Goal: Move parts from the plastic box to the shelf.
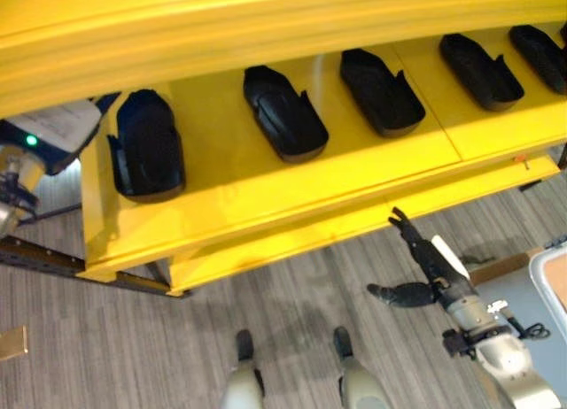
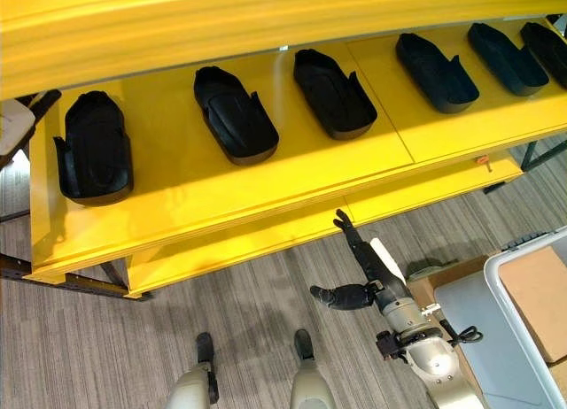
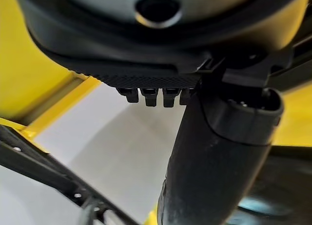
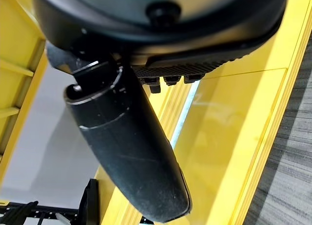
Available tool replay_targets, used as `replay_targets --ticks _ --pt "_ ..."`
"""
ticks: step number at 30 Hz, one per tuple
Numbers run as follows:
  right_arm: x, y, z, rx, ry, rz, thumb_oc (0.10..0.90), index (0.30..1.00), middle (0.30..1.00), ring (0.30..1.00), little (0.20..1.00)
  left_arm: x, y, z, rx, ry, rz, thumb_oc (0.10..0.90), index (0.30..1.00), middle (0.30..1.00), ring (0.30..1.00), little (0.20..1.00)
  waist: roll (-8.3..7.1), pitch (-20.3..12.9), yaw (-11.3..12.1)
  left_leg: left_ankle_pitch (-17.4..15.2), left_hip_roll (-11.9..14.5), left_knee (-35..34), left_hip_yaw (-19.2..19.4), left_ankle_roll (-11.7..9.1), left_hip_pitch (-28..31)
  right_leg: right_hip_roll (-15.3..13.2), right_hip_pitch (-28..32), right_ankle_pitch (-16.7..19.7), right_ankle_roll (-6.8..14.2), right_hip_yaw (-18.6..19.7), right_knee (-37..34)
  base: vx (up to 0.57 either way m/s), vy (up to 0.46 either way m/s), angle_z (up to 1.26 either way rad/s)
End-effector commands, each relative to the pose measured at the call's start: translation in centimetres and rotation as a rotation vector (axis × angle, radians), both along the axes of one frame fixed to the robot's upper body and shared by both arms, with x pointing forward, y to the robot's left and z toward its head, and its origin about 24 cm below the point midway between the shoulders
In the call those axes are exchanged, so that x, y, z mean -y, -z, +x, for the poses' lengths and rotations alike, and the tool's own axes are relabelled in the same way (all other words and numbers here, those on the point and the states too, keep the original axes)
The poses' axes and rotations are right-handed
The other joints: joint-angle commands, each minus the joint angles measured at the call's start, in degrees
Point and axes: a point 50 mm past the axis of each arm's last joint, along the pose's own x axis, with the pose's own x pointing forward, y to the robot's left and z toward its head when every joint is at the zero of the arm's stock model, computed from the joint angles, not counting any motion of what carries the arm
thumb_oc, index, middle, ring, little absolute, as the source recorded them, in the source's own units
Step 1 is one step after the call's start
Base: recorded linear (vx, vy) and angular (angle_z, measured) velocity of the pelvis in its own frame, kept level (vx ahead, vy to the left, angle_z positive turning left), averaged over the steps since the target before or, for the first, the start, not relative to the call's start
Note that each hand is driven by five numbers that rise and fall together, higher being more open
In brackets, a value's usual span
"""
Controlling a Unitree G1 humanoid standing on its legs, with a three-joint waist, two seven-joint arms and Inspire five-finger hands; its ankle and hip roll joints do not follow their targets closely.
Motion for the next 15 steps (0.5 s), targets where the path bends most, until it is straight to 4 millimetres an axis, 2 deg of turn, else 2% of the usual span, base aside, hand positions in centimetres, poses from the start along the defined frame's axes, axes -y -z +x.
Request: replay_targets --ticks 1,3,8,9,10,12,15 --pt "0.7 -4.2 0.6 0.245 0.012 -0.019 0.900 1.000 1.000 1.000 1.000 -1.5 -6.5 -2.2 0.349 -0.047 -0.012 0.900 1.000 1.000 1.000 1.000 -0.07 -6.34 -0.02 -5.15 0.90 5.25 -0.52 1.32 1.50 -3.05 -1.64 -3.15 0.83 -1.14 5.22 0.00 0.000 0.00" --pt "0.8 -4.2 0.6 0.247 0.016 -0.023 0.900 1.000 1.000 1.000 1.000 -1.2 -6.4 -2.4 0.367 -0.028 -0.022 0.900 1.000 1.000 1.000 1.000 -0.02 -6.38 -0.10 -5.20 0.89 5.22 -0.52 1.32 1.58 -3.05 -1.64 -3.15 0.80 -1.12 5.21 0.00 0.000 0.00" --pt "1.2 -4.2 0.5 0.242 0.054 -0.041 0.900 1.000 1.000 1.000 1.000 -1.1 -3.3 -3.6 0.400 -0.005 -0.229 0.900 1.000 1.000 1.000 1.000 -0.31 -6.33 0.12 -5.32 0.92 5.13 -0.52 1.47 1.74 -2.97 -1.41 -3.41 0.43 -1.14 5.11 0.00 0.000 0.00" --pt "1.1 -4.2 0.5 0.242 0.051 -0.042 0.900 1.000 1.000 1.000 1.000 -1.1 -3.2 -3.7 0.400 -0.008 -0.230 0.900 1.000 1.000 1.000 1.000 -0.25 -6.33 -0.03 -5.32 0.93 5.13 -0.51 1.47 1.75 -2.96 -1.40 -3.41 0.42 -1.13 5.11 0.00 0.000 0.00" --pt "1.5 -4.3 0.5 0.238 0.072 -0.048 0.900 1.000 1.000 1.000 1.000 -0.5 -2.0 -3.9 0.371 0.020 -0.324 0.900 1.000 1.000 1.000 1.000 -0.47 -6.10 0.18 -5.42 0.94 5.19 -0.54 1.54 1.85 -2.87 -1.28 -3.59 0.23 -1.22 5.16 0.00 0.000 0.00" --pt "1.3 -4.3 0.7 0.237 0.071 -0.033 0.900 1.000 1.000 1.000 1.000 -0.4 -0.1 -4.3 0.369 0.043 -0.474 0.900 1.000 1.000 1.000 1.000 -0.66 -6.12 -0.05 -5.29 0.91 5.13 -0.54 1.61 1.77 -2.86 -1.39 -3.59 0.04 -1.13 5.21 0.00 0.002 0.02" --pt "1.0 -4.5 1.0 0.245 0.065 -0.008 0.900 1.000 1.000 1.000 1.000 0.6 1.7 -4.7 0.373 0.107 -0.658 0.900 1.000 1.000 1.000 1.000 -0.88 -6.06 0.21 -5.16 0.91 4.76 -0.72 1.71 1.95 -2.75 -1.31 -3.66 -0.18 -1.27 5.26 0.00 0.000 0.00"
